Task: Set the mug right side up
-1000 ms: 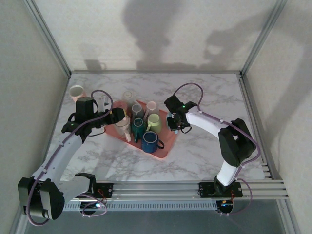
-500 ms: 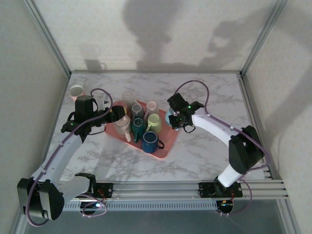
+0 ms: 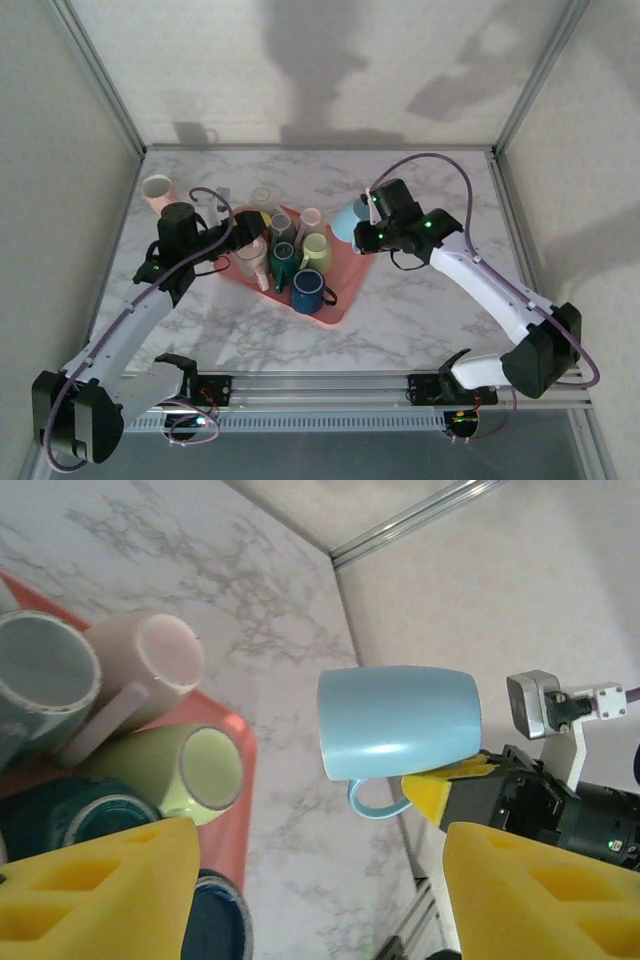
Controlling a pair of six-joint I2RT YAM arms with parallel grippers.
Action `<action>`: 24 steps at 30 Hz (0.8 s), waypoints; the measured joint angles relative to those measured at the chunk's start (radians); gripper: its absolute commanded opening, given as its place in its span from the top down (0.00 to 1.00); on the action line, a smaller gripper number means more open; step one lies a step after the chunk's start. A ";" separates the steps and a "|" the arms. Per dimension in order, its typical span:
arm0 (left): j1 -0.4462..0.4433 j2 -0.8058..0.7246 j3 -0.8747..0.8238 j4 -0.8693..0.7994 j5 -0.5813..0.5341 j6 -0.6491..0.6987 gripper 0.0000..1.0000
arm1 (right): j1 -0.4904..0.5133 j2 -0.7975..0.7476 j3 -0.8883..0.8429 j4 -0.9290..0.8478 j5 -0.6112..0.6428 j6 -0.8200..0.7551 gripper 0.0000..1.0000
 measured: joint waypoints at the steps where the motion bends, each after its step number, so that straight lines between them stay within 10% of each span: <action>1: -0.011 0.003 0.000 0.016 -0.003 -0.019 0.35 | -0.010 -0.011 0.005 0.003 -0.021 0.007 1.00; 24: -0.248 0.036 -0.008 0.475 -0.100 -0.444 0.36 | -0.072 -0.189 -0.116 0.491 -0.389 0.452 1.00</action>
